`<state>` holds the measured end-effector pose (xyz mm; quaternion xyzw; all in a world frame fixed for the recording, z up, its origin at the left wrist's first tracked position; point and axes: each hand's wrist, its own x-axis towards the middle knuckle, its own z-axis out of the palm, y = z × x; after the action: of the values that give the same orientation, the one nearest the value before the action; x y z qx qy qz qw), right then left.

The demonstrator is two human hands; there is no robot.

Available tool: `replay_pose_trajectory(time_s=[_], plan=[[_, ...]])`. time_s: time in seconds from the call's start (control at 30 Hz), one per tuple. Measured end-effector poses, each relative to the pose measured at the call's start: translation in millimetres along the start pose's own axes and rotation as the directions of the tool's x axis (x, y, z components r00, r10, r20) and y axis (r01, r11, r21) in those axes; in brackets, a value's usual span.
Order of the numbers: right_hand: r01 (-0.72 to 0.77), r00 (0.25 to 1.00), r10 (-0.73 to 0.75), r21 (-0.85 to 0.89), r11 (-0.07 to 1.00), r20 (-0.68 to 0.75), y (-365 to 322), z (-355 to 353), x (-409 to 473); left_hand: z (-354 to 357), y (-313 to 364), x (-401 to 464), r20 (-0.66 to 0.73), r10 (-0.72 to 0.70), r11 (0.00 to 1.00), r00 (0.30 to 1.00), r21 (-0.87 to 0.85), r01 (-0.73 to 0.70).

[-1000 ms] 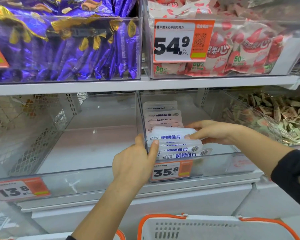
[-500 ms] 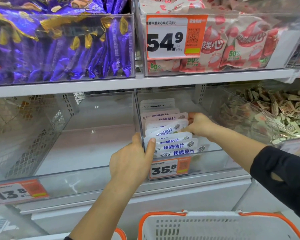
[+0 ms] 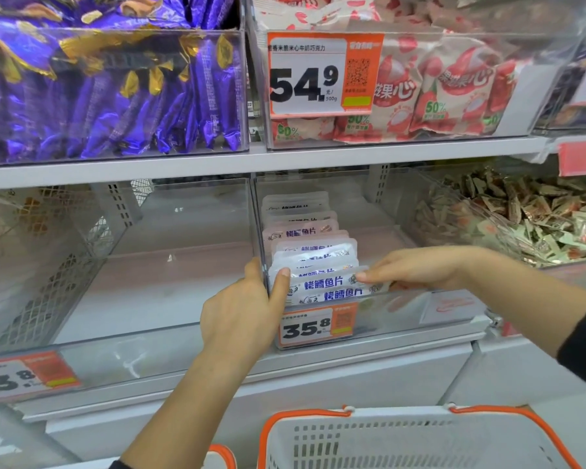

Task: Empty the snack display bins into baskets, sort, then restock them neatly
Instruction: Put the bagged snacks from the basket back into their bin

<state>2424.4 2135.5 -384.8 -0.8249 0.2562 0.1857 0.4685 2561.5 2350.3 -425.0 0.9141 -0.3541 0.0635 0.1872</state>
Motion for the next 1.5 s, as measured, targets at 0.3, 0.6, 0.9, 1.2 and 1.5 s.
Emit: replay_pose_trajectory(time_s=[0.3, 0.6, 0.9, 1.2, 1.5], plan=[[-0.038, 0.955, 0.105, 0.239, 0.970, -0.278, -15.8, 7.4, 17.0, -7.2, 0.3, 0.4, 0.081, -0.028, 0.998, 0.996, -0.062, 0.033], [0.142, 0.761, 0.033, 0.215, 0.966, -0.648, -9.1, 18.7, 22.9, -11.6, -0.5, -5.7, 0.018, -0.014, 0.976, 1.000, -0.217, 0.018], [0.528, 0.538, -0.050, 0.290, 0.798, -0.841, 107.0, 123.4, -78.8, 51.9, -6.8, -136.3, -0.287, 0.273, 0.749, 0.918, -0.535, -0.391], [-0.311, 0.943, 0.328, -0.190, 0.931, 0.062, 300.7, 283.3, -43.2, 227.2, -29.9, -232.3, 0.893, 0.133, 0.980, 0.430, -0.054, -0.193], [-0.299, 0.953, 0.298, -0.366, 0.881, -0.060, 340.5, 321.4, 22.3, 337.8, -33.2, -242.9, 0.783, -0.190, 0.981, 0.592, 0.128, 0.145]])
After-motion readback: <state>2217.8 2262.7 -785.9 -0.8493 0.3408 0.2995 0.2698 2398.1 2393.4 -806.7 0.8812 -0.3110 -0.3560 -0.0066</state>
